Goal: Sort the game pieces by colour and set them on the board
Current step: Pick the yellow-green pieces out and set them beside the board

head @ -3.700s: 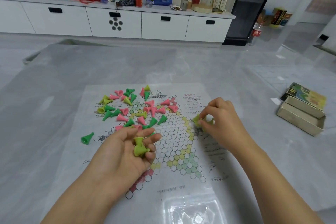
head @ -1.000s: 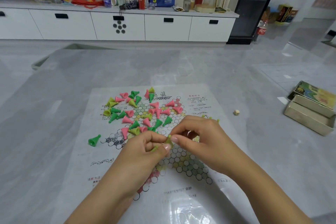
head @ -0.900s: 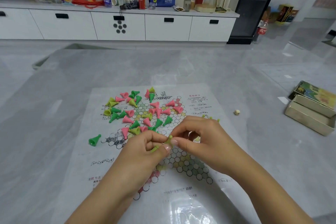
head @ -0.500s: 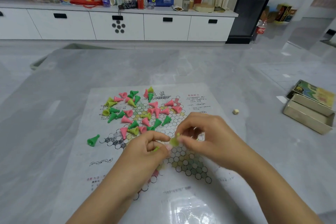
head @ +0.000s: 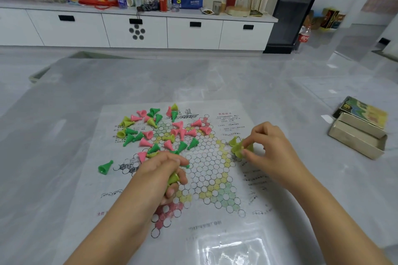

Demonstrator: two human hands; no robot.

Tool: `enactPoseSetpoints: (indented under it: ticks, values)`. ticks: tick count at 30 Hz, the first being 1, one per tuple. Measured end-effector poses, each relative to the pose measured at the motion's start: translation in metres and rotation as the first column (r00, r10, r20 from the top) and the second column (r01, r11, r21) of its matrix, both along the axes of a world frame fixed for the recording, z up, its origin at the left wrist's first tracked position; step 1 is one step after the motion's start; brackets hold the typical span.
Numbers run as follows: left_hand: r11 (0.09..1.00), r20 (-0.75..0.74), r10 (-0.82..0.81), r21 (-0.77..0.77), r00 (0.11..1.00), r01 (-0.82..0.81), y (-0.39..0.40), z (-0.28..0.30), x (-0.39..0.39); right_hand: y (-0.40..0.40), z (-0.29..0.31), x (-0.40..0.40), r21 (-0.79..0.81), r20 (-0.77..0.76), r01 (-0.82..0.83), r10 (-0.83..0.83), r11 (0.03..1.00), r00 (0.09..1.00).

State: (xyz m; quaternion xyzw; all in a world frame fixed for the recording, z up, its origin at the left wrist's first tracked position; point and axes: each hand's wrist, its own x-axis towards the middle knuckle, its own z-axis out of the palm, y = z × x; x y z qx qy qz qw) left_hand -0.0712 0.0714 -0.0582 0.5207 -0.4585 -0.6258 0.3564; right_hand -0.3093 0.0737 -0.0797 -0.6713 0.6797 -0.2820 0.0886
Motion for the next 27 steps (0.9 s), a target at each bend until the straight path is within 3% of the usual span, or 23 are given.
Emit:
enactPoseSetpoints:
  ticks: [6, 21, 27]
  values:
    - [1.000, 0.016, -0.014, -0.009, 1.000, 0.014, 0.000, 0.001, 0.001, 0.000, -0.003, 0.002, 0.025, -0.063, -0.010, 0.012, 1.000, 0.998]
    - [1.000, 0.001, -0.006, 0.001, 1.000, 0.006, -0.001, 0.001, 0.002, 0.000, -0.001, 0.001, 0.072, -0.051, -0.041, 0.045, 0.997, 0.998]
    - [1.000, -0.002, -0.005, -0.009, 1.000, 0.005, -0.001, 0.000, 0.003, 0.004, 0.009, -0.003, -0.045, 0.025, 0.023, -0.022, 0.999, 0.999]
